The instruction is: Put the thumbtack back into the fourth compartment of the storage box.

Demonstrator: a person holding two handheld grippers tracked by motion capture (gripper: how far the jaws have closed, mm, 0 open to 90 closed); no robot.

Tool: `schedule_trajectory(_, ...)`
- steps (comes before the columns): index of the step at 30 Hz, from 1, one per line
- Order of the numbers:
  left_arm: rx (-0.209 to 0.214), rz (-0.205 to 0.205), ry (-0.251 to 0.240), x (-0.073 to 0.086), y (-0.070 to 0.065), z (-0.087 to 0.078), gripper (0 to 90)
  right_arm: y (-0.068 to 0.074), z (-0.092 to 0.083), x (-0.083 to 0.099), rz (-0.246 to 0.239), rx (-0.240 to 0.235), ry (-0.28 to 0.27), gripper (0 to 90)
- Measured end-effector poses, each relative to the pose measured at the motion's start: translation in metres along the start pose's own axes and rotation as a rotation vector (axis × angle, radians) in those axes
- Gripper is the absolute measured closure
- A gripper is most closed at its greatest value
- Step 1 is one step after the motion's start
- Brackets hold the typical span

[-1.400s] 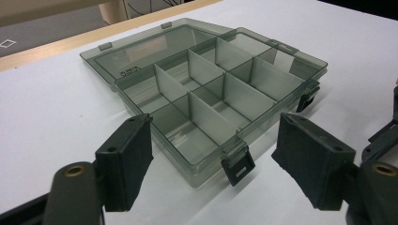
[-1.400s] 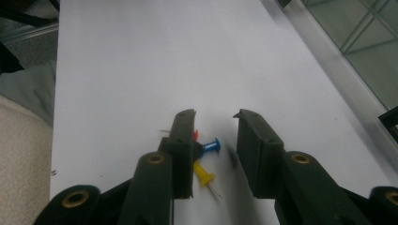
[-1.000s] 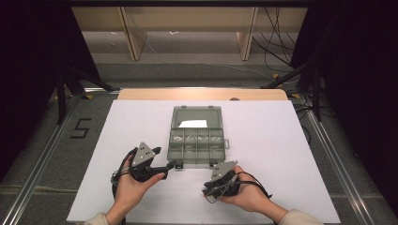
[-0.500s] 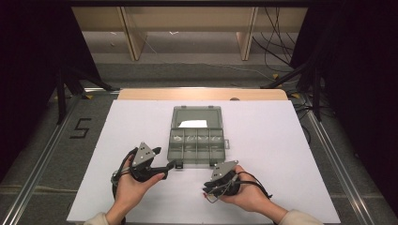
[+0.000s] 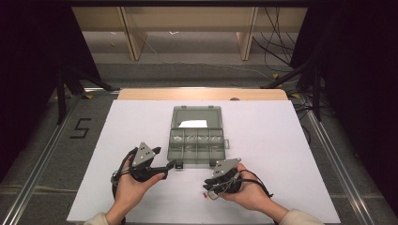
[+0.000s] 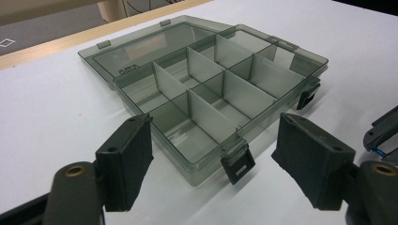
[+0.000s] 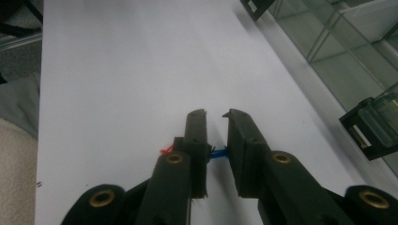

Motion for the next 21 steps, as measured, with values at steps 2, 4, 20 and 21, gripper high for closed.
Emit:
schedule_trajectory(2, 0.0, 0.0, 0.0, 0.0, 0.0, 0.0, 27.1, -0.001, -0.001, -0.001, 0.003, 0.005, -0.011, 79.0)
schedule_trajectory(4, -0.001, -0.001, -0.001, 0.0, 0.0, 0.0, 27.1, -0.002, -0.003, -0.002, 0.001, 0.008, -0.019, 79.0)
schedule_trajectory(20, 0.001, 0.039, -0.013, -0.002, 0.002, 0.0, 27.1, -0.015, -0.015, -0.011, 0.025, 0.052, -0.071, 79.2)
schedule_trajectory(21, 0.001, 0.04, -0.014, -0.002, 0.002, 0.0, 27.1, -0.016, -0.016, -0.012, 0.03, 0.048, -0.072, 79.2)
Point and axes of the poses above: each handheld gripper's, and its own axes: z roughly forward along the jaws, x roughly out of its underside, y roughly to its left, the point moved 2 cm from there along z, roughly forward along the jaws, and after that the axes turned 2 degrees about y, right-handed, at the moved point
